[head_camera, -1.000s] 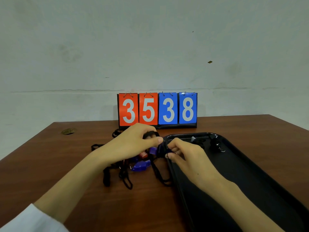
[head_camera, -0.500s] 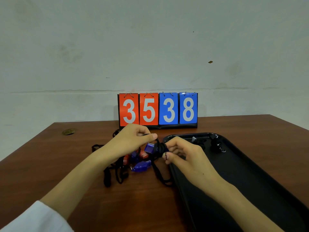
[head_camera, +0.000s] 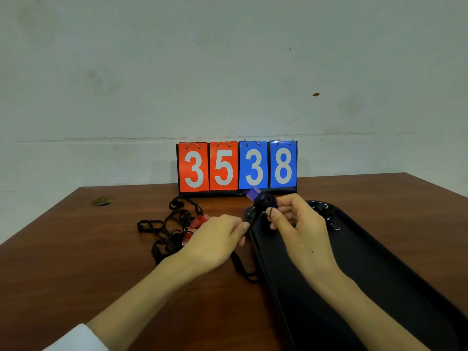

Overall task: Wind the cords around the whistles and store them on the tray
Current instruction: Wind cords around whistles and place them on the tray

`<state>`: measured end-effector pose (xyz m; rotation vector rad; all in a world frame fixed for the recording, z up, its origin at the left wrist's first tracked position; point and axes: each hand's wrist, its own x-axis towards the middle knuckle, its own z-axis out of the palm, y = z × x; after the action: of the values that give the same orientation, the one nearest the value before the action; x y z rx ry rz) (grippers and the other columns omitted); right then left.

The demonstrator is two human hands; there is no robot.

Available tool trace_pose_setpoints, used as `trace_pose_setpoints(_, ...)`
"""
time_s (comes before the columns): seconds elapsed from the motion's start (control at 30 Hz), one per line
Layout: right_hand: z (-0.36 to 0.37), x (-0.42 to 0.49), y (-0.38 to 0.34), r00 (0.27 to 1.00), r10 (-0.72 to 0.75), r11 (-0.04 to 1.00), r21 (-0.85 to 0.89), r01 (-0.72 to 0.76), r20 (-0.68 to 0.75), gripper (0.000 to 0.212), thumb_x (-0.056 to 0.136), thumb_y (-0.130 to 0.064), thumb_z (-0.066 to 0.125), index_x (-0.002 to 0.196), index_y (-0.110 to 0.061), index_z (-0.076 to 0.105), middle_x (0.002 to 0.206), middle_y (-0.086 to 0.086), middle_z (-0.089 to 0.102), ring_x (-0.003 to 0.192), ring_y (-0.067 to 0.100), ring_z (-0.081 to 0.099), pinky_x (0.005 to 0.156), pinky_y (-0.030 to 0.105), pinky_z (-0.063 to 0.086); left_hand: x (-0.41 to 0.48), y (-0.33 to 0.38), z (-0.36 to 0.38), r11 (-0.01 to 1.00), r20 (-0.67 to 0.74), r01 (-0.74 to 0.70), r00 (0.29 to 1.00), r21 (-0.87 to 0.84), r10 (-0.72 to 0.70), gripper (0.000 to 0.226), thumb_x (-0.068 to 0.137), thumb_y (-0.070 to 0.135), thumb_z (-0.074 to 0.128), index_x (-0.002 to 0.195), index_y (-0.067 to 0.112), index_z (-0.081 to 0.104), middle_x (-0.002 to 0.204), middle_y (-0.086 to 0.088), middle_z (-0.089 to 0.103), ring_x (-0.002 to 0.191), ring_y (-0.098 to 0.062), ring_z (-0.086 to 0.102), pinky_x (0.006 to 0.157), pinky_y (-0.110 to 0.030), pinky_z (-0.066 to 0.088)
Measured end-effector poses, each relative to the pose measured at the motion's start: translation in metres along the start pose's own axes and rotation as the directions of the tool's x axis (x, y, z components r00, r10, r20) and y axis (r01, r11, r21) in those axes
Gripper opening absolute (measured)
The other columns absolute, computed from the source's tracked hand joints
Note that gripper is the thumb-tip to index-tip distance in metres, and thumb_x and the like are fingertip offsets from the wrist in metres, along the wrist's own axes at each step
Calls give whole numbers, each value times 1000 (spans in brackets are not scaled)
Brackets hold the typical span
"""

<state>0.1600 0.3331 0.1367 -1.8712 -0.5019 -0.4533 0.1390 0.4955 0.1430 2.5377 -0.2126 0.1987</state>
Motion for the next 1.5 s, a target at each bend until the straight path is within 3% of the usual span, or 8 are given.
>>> trace_pose_setpoints(0.2, -2, 3, 9, 999, 11, 981, -195, -17, -34, 10, 90, -18, 58, 96, -23, 52, 81, -16, 54, 76, 0, 56, 65, 13, 45, -8, 19, -6, 968, 92, -23, 996, 251, 0, 30, 102, 28, 29, 83, 16, 49, 67, 7, 45, 84, -20, 53, 73, -32, 39)
trace_pose_setpoints(0.4, 0, 1, 14, 989, -52, 932, -348, 97, 139, 9, 89, -16, 59, 91, -19, 51, 76, -18, 50, 73, -3, 52, 64, 10, 44, -14, 29, -29, 963, 152, -122, 985, 241, 87, 21, 97, 35, 41, 88, 21, 54, 83, 6, 58, 80, -11, 55, 78, -32, 47)
trace_pose_setpoints(0.6, 5, -4, 10, 904, -105, 937, -264, 229, 414, 8, 89, -19, 59, 96, -22, 57, 87, -12, 62, 82, 0, 59, 76, 20, 50, -9, 20, -38, 956, 95, -210, 976, 203, 195, 22, 91, 42, 51, 86, 23, 61, 84, 7, 61, 79, -7, 55, 77, -33, 51)
trace_pose_setpoints(0.8, 10, -10, 3, 864, -107, 955, -191, 227, 493, 9, 88, -21, 60, 94, -27, 56, 84, -14, 59, 83, 1, 58, 77, 19, 50, 0, 0, -48, 975, 64, -209, 977, 70, 205, 16, 81, 41, 65, 80, 24, 65, 78, 9, 64, 76, -4, 60, 74, -22, 51)
trace_pose_setpoints(1.0, 7, -12, -6, 861, -102, 986, -62, 153, 499, 12, 88, -13, 59, 91, -24, 57, 82, -9, 62, 81, 4, 62, 80, 25, 53, 5, -13, -45, 966, 140, -131, 976, -222, 164, 27, 75, 45, 59, 81, 21, 69, 76, 6, 67, 76, -10, 63, 74, -17, 50)
trace_pose_setpoints(1.13, 6, -11, -8, 873, -82, 996, 2, 92, 481, 9, 88, -10, 59, 93, -18, 60, 83, -5, 65, 80, 6, 64, 84, 29, 53, 4, -15, -38, 901, 192, 25, 979, -433, 65, 37, 76, 45, 55, 84, 10, 67, 80, -18, 63, 74, -30, 60, 69, -29, 52)
trace_pose_setpoints(1.3, 4, -5, -6, 936, 4, 992, 115, -48, 352, 12, 87, -7, 58, 94, -16, 61, 83, 0, 68, 76, 10, 66, 79, 28, 55, 3, -13, -25, 790, 257, 136, 966, -597, 27, 22, 96, 14, 47, 93, 0, 64, 57, 0, 51, 44, -8, 36, 43, -19, 29)
trace_pose_setpoints(1.5, 2, -1, 0, 984, 91, 993, 59, -101, 153, 10, 87, -11, 60, 94, -18, 59, 83, -3, 66, 73, 3, 64, 68, 14, 52, 2, -5, -17, 889, 204, 77, 979, -451, 18, 17, 95, 19, 50, 94, 14, 66, 57, 6, 55, 42, -4, 43, 42, -18, 35)
